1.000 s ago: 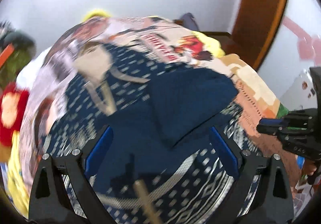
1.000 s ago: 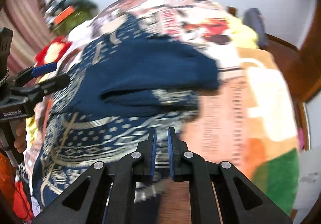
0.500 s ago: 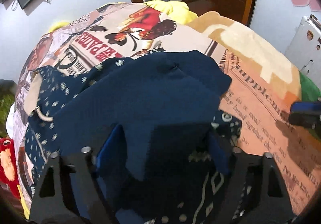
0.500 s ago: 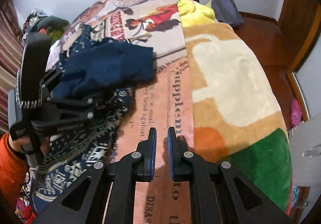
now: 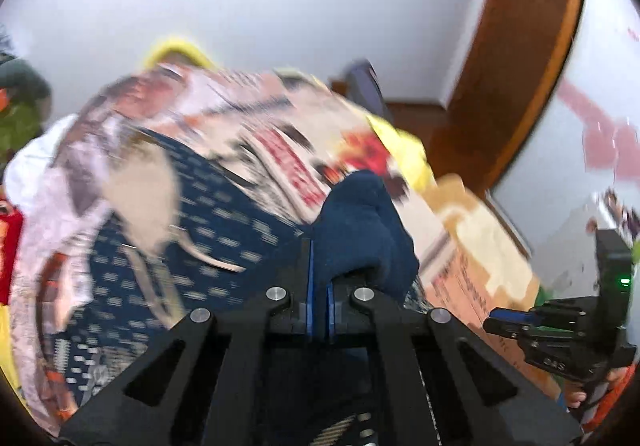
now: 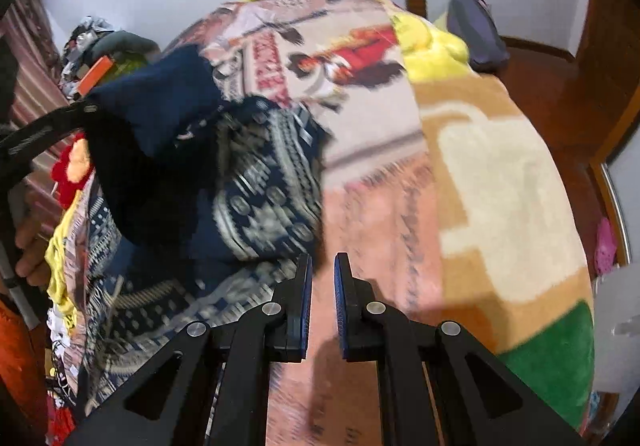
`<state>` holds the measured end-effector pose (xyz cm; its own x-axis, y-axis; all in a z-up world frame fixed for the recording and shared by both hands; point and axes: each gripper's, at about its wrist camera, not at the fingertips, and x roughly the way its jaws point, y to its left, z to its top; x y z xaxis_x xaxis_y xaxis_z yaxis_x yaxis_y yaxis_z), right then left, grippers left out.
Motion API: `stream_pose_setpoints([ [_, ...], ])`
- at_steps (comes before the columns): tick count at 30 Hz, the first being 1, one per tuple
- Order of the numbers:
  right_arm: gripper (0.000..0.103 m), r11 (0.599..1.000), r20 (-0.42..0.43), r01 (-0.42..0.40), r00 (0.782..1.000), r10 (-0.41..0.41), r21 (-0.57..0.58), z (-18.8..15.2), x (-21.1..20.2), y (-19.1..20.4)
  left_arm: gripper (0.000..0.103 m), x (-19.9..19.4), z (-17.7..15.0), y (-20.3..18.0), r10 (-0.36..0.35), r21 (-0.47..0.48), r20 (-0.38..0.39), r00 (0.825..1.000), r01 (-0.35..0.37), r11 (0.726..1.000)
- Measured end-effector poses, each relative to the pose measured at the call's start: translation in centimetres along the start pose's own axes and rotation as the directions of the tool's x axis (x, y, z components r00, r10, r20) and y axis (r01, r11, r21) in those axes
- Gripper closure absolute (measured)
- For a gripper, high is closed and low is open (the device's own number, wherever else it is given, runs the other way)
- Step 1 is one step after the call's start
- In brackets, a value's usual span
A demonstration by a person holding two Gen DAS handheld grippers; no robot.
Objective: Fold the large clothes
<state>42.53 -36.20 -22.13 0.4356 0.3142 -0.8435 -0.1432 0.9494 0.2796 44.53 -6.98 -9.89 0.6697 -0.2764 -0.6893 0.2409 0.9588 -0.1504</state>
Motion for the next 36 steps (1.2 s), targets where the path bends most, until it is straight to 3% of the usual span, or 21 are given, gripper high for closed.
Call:
stream_pose_setpoints([
  [4,0.096,0.998,0.029,-0.012,0.999,0.014,-0.063,2.2,0.4,3.4,0.099,-4.1,0.2,4.1,0.069,-0.038,0.071,0.995,-0.067,0.997],
  [8,0.096,0.990,0.039,-0.003,0.999,0.009,-0.144,3.4,1.9,6.9,0.099,-6.3,-0.9,7.8,0.117,-0.074,0.079,0.990,-0.111,0.991],
  [15,0.096,0.935,-0.052,0.120,0.988,-0.146,-0.335,1.9,9.0,11.2,0.099,-5.5,-6.8,13.2,0.156,-0.177,-0.019,0.988,-0.157,0.972],
  [18,0.096,0.883,0.026,0.192,0.979,-0.200,-0.428,0.5,9.5,12.1,0.099,-3.9,-10.0,15.5,0.163,-0.232,-0.093,0.982,-0.180,0.956],
  [22,0.095,0.830,0.098,0.302,0.952,-0.291,-0.469,-0.2,9.4,12.2,0.099,-2.4,-14.3,17.6,0.161,-0.297,-0.169,0.972,-0.206,0.932],
  [23,0.089,0.825,0.111,0.311,0.949,-0.294,-0.472,-0.4,9.4,12.1,0.099,-2.2,-15.4,18.1,0.166,-0.311,-0.186,0.968,-0.218,0.925],
  [24,0.064,0.817,0.131,0.335,0.941,-0.311,-0.470,-0.5,9.4,12.0,0.099,-2.1,-16.2,18.5,0.162,-0.325,-0.198,0.967,-0.221,0.920],
  [25,0.041,0.791,0.175,0.405,0.914,-0.367,-0.458,-0.6,9.3,11.9,0.099,-2.0,-17.3,19.1,0.150,-0.347,-0.210,0.966,-0.217,0.913],
  [26,0.000,0.762,0.219,0.478,0.878,-0.426,-0.436,-0.6,9.2,11.7,0.099,-1.9,-18.2,19.5,0.142,-0.367,-0.223,0.965,-0.218,0.905],
  [27,0.000,0.746,0.259,0.526,0.850,-0.458,-0.409,-0.6,8.9,11.2,0.096,-1.8,-19.3,19.8,0.135,-0.384,-0.235,0.963,-0.219,0.897],
  [30,0.000,0.857,0.136,0.381,0.924,-0.356,-0.347,0.1,8.3,9.1,0.093,-1.2,-21.4,20.3,0.113,-0.409,-0.271,0.956,-0.221,0.885],
  [32,0.000,0.888,0.100,0.332,0.943,-0.317,-0.317,0.4,7.8,8.4,0.090,-1.1,-21.9,20.1,0.114,-0.399,-0.277,0.954,-0.222,0.889],
  [36,0.000,0.917,0.067,0.284,0.959,-0.277,-0.278,0.5,6.8,8.1,0.087,-1.2,-21.6,19.2,0.117,-0.356,-0.280,0.953,-0.216,0.909],
])
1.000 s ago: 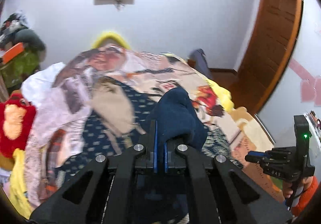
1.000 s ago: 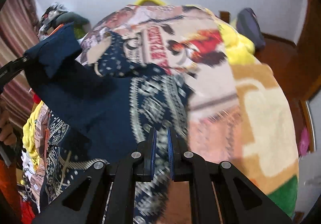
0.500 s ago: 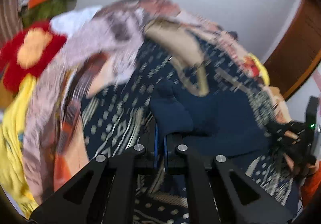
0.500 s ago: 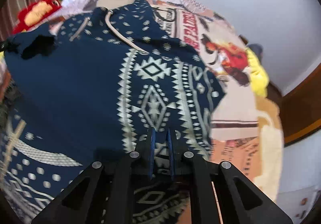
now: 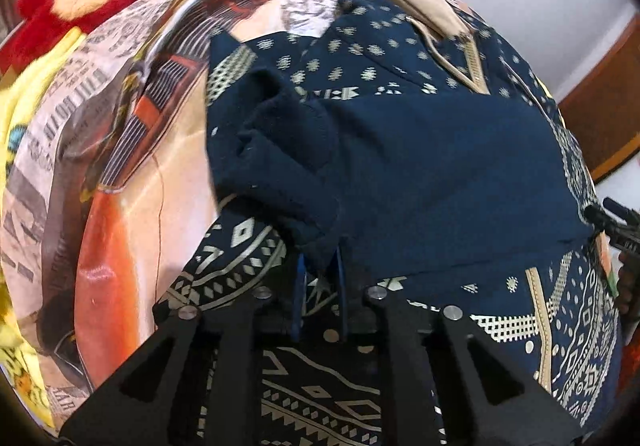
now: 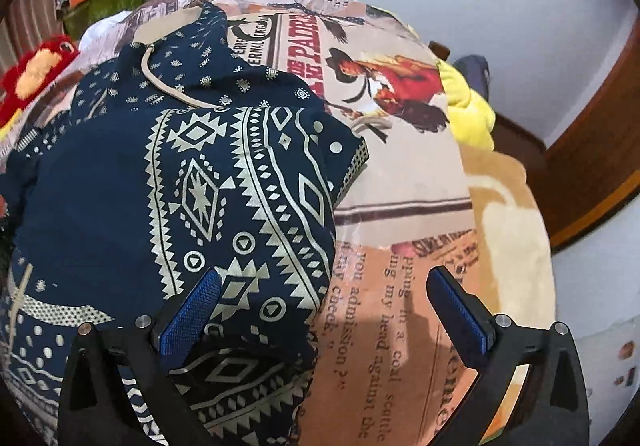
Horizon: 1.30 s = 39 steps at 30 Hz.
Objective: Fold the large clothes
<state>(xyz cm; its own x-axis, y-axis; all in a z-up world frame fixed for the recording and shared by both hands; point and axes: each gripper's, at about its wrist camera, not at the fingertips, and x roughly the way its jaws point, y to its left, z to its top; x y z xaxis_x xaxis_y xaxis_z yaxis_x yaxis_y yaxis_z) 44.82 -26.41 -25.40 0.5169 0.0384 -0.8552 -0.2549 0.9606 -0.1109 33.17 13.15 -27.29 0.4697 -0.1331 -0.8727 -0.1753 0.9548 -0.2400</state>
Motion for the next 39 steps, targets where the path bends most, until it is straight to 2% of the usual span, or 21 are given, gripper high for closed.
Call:
stream_pose_setpoints([
  [4,0.000,1.000,0.002,-0.022,1.000,0.022,0.000,-0.1,-0.9,0.1,0.082,-0.5,0.4,-0.1,-0.002,0.015,-0.010,1.000,0.002,1.000],
  [6,0.000,0.999,0.009,-0.032,0.999,0.032,-0.012,-0.3,-0.6,0.0,0.073,-1.6,0.7,0.3,0.009,0.002,0.015,1.000,-0.009,1.000],
  [8,0.000,0.999,0.026,-0.036,0.999,0.037,-0.033,-0.4,-0.9,0.2,0.070,-2.8,0.9,0.8,0.018,-0.011,0.041,0.999,-0.018,1.000],
  [10,0.000,0.998,0.052,-0.034,0.998,0.037,-0.056,-0.2,-1.9,0.5,0.067,-4.0,1.0,1.4,0.043,-0.021,0.063,0.997,-0.042,0.999],
  [14,0.000,0.995,0.092,-0.066,0.993,0.073,-0.075,0.8,-3.4,1.2,0.062,-6.1,1.8,1.8,0.144,0.015,0.101,0.984,-0.146,0.989],
  [17,0.000,0.991,0.121,-0.113,0.985,0.122,-0.075,2.3,-4.5,1.7,0.048,-6.9,3.4,1.6,0.185,0.051,0.130,0.974,-0.193,0.980],
  [23,0.000,0.975,0.161,-0.223,0.962,0.221,-0.009,7.5,-5.4,2.1,0.025,-7.8,8.3,-1.1,0.156,0.109,0.199,0.967,-0.180,0.978],
  [25,0.000,0.964,0.166,-0.266,0.951,0.261,0.012,9.7,-5.2,2.3,0.023,-7.8,10.2,-2.5,0.147,0.139,0.223,0.964,-0.180,0.974],
  [31,0.000,0.941,0.112,-0.338,0.936,0.333,0.025,14.6,-2.3,3.9,0.019,-4.4,15.2,-5.2,0.128,0.192,0.202,0.971,-0.167,0.967],
  [35,0.000,0.928,0.052,-0.371,0.928,0.370,0.024,17.0,1.2,5.6,0.019,-0.7,17.5,-5.1,0.124,0.170,0.146,0.981,-0.149,0.974],
  [39,0.000,0.931,-0.003,-0.363,0.932,0.364,0.036,19.1,5.6,7.1,0.019,3.5,19.3,-4.3,0.133,0.128,0.092,0.987,-0.145,0.981],
])
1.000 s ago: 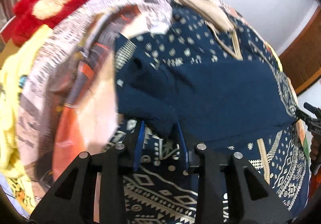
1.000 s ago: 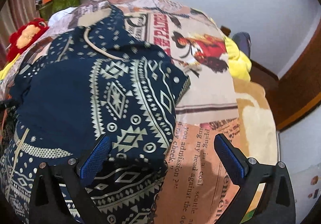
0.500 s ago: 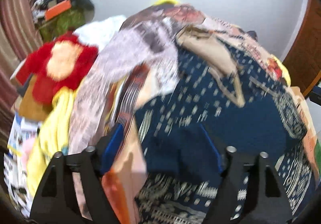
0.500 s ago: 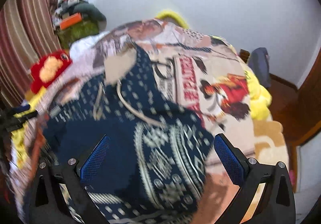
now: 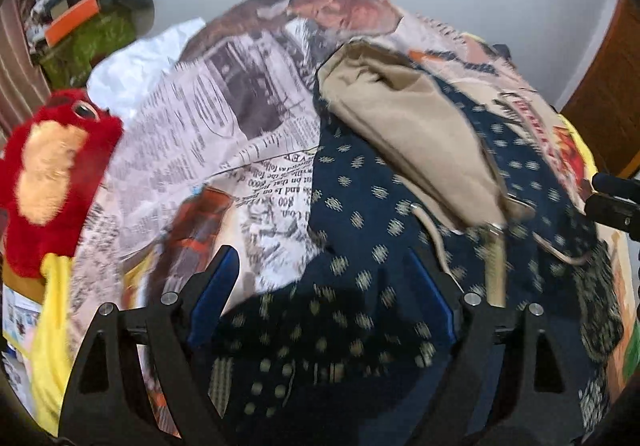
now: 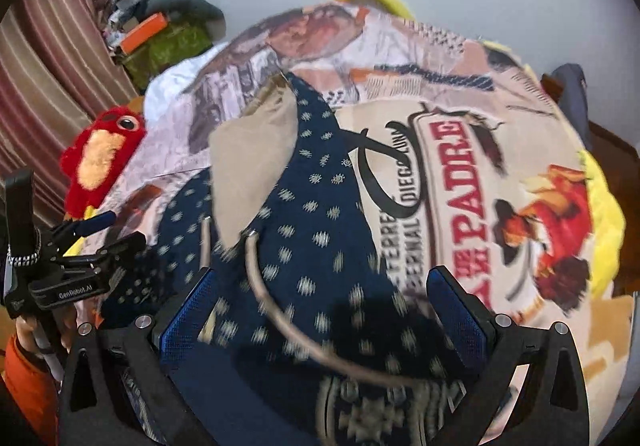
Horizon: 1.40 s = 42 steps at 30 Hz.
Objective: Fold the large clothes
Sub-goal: 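Grasp the beige hood with the left gripper and fold it onto the hoodie body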
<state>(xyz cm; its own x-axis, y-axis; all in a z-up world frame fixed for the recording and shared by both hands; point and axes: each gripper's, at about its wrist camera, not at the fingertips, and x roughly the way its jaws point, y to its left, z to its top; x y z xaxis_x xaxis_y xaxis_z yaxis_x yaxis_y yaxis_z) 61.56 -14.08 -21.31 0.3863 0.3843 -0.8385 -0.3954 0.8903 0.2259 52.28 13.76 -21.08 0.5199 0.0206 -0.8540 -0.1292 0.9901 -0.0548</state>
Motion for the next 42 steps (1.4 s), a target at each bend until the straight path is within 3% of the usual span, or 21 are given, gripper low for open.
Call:
stream_pose_setpoints([
  [4,0.003,0.999,-0.015,0.013,1.000,-0.012,0.037,1.6,3.4,-0.7,0.019,3.0,1.0,0.3,-0.035,-0.043,-0.023,0.999,0.034,0.998],
  [6,0.017,0.997,-0.032,-0.001,0.999,0.003,0.072,2.3,5.0,-1.2,0.020,4.4,1.5,0.3,-0.058,-0.068,-0.034,0.998,0.055,0.996],
  [7,0.019,0.996,-0.044,-0.008,0.999,0.012,0.086,2.5,5.8,-1.4,0.023,4.9,1.6,0.3,-0.065,-0.076,-0.037,0.997,0.062,0.995],
  [10,0.033,0.998,0.002,0.025,1.000,-0.025,0.049,3.0,6.5,-0.6,0.031,6.2,1.9,0.5,-0.108,-0.144,-0.024,0.994,0.103,0.984],
  [12,0.058,0.999,0.019,0.032,0.999,-0.032,0.015,3.0,6.6,0.3,0.055,6.4,2.1,0.3,-0.124,-0.165,0.000,0.992,0.122,0.979],
  [13,0.064,1.000,0.020,0.026,0.999,-0.026,-0.005,3.0,6.7,0.8,0.062,6.4,2.2,0.0,-0.126,-0.161,0.002,0.992,0.125,0.979],
  [15,0.087,0.999,0.013,0.011,1.000,-0.011,-0.040,2.9,6.5,1.8,0.096,6.4,2.7,-0.9,-0.097,-0.131,-0.005,0.995,0.095,0.987],
  [16,0.090,0.998,0.012,0.017,1.000,-0.016,-0.053,2.7,6.2,2.2,0.096,5.9,2.9,-1.4,-0.089,-0.111,-0.006,0.996,0.088,0.990],
  [18,0.094,0.998,0.028,0.018,0.999,-0.016,-0.062,2.3,5.2,2.9,0.096,4.1,2.9,-2.1,-0.065,-0.070,0.045,0.997,0.068,0.995],
  [22,0.096,0.996,0.097,-0.033,0.994,0.041,-0.079,0.9,0.8,3.6,0.096,-0.7,1.7,-2.7,-0.107,0.004,0.121,0.987,0.107,0.994],
  [28,0.098,0.986,0.122,-0.089,0.987,0.106,-0.141,-2.9,-4.8,4.3,0.096,-6.7,-1.9,-3.7,-0.142,0.143,0.131,0.981,0.123,0.982],
  [33,0.098,0.978,0.085,-0.082,0.991,0.100,-0.194,-7.5,-6.6,5.1,0.096,-7.7,-6.1,-4.6,-0.147,0.194,0.061,0.987,0.133,0.972],
  [38,0.097,0.973,0.064,-0.001,0.998,0.016,-0.229,-11.1,-7.3,5.3,0.096,-5.6,-9.8,-3.6,-0.178,0.111,-0.059,0.982,0.184,0.977],
  [42,0.097,0.973,0.011,0.048,0.999,-0.046,-0.228,-13.4,-6.7,4.8,0.095,-3.6,-12.8,-3.5,-0.172,0.081,-0.142,0.975,0.185,0.979],
])
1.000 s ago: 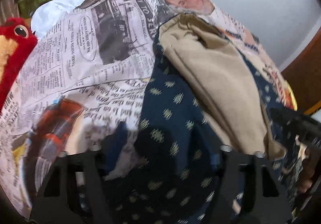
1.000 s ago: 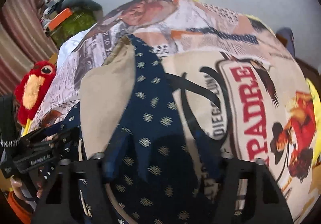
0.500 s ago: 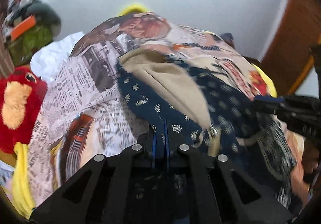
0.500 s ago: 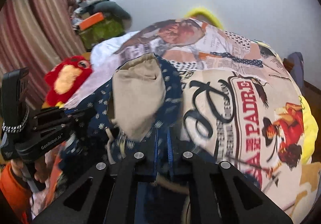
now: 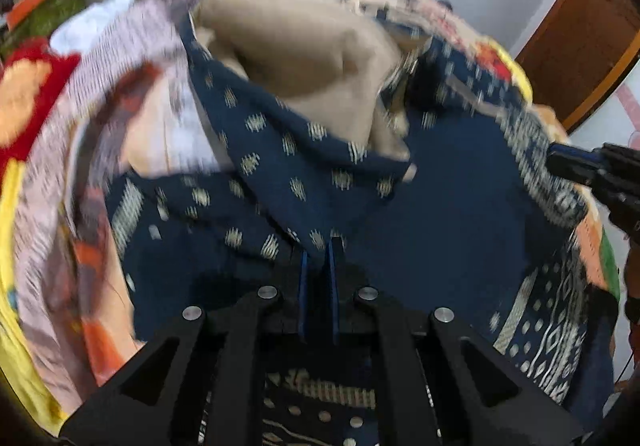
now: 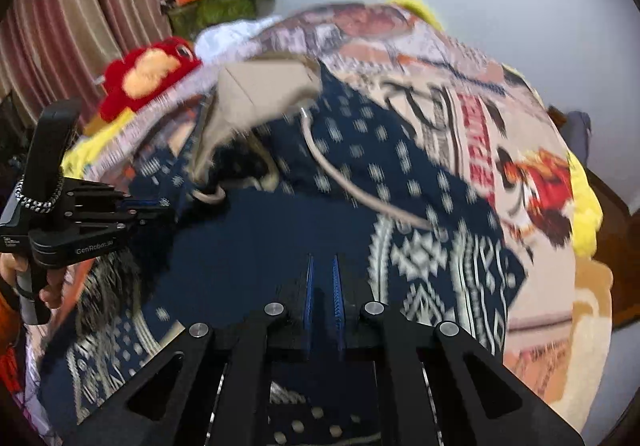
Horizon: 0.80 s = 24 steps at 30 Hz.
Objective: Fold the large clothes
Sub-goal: 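Grasp the beige hood with the left gripper and fold it onto the hoodie body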
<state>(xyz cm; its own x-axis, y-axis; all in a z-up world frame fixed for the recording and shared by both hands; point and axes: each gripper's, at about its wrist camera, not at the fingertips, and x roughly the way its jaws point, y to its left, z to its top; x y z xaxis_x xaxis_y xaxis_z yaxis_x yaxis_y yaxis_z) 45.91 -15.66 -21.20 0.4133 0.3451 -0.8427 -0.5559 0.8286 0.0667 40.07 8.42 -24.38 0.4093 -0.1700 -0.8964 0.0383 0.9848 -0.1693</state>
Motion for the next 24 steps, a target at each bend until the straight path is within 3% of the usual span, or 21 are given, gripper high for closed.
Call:
stream_pose_setpoints([
  [2,0.097,1.000,-0.037,0.013,0.999,-0.013,0.008,-0.8,0.5,-0.3,0.093,0.5,-0.9,-0.2,0.012,0.005,-0.028,1.000,-0.012,1.000],
  [4,0.097,1.000,-0.056,0.008,0.998,-0.006,0.025,-1.5,0.7,-0.9,0.084,0.5,-1.4,-0.3,0.016,0.014,-0.054,0.998,-0.016,1.000],
  [6,0.097,0.999,-0.060,-0.001,0.998,0.004,0.045,-1.8,0.7,-1.3,0.067,0.0,-1.6,-0.3,0.009,0.018,-0.060,0.998,-0.008,1.000],
  [12,0.097,0.996,-0.011,-0.023,1.000,0.024,0.089,-1.4,0.0,-3.0,0.039,-5.2,0.7,1.2,0.059,-0.004,0.095,0.994,-0.059,0.998],
  [16,0.097,0.995,0.029,-0.018,0.999,0.015,0.096,-0.5,-0.4,-3.4,0.033,-6.4,5.0,4.4,0.143,-0.085,0.177,0.974,-0.130,0.988],
  [19,0.097,0.992,0.049,-0.038,0.998,0.032,0.119,0.1,-0.3,-4.0,0.033,-4.9,8.0,7.4,0.174,-0.166,0.164,0.971,-0.146,0.975],
  [24,0.097,0.988,0.056,-0.058,0.997,0.050,0.141,0.1,0.6,-4.9,0.033,-0.5,12.7,11.0,0.207,-0.216,0.119,0.971,-0.179,0.960],
])
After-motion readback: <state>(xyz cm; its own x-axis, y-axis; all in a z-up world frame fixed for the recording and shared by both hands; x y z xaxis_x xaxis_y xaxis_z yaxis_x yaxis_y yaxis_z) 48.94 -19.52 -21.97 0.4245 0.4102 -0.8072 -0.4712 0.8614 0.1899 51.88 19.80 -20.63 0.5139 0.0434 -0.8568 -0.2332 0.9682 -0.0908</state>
